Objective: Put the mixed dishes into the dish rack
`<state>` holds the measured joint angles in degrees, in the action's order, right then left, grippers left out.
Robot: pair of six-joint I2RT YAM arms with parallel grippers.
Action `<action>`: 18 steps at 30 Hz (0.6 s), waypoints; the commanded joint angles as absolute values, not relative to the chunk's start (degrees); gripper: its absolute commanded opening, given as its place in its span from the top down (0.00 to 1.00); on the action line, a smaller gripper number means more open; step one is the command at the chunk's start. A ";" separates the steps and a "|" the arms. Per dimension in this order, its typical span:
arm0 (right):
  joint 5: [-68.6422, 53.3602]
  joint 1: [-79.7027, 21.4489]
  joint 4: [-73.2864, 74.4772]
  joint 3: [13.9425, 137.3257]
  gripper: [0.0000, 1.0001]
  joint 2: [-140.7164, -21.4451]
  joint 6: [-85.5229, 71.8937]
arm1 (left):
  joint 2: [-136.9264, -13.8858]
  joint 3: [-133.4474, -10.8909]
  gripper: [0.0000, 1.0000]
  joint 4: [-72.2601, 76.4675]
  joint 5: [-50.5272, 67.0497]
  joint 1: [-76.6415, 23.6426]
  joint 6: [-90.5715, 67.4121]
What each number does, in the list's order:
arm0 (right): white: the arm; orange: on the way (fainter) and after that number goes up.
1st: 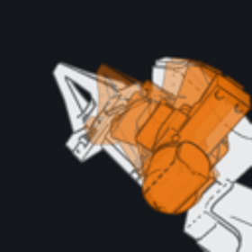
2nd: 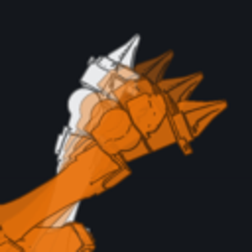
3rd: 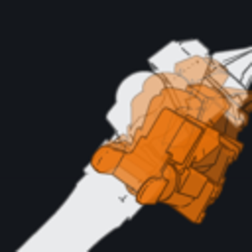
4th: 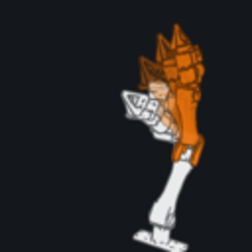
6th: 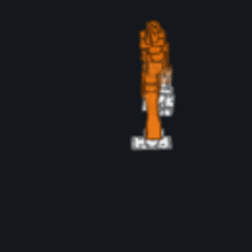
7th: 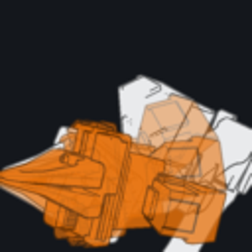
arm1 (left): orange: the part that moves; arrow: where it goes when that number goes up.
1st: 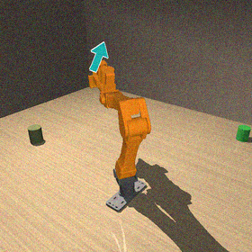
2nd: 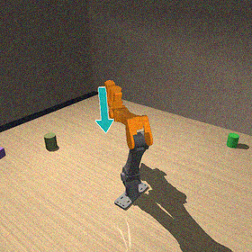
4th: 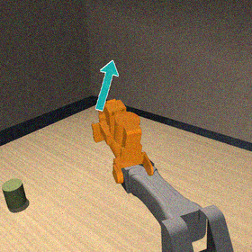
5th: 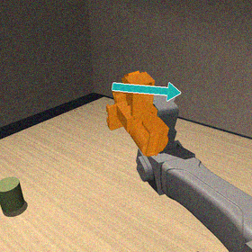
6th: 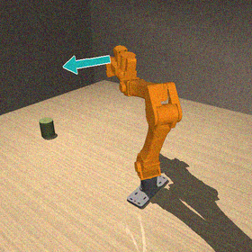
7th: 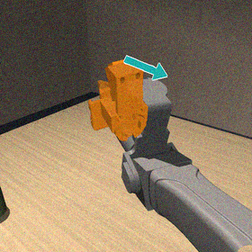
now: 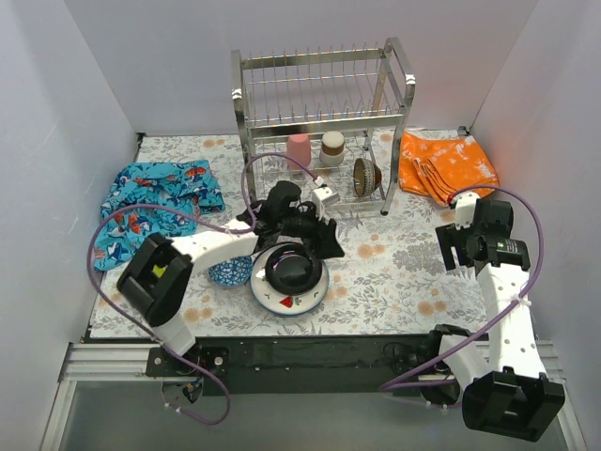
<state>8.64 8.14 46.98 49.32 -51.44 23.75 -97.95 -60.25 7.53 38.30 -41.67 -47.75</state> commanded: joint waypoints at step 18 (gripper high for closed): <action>-3.95 8.26 40.96 50.63 0.12 -53.53 23.55 | -60.82 -47.74 0.39 -54.78 10.03 -33.31 5.63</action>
<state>-2.24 8.14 42.96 49.43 -54.43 23.92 -63.02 -52.01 -60.36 18.74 -33.58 4.08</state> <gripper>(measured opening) 0.882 0.620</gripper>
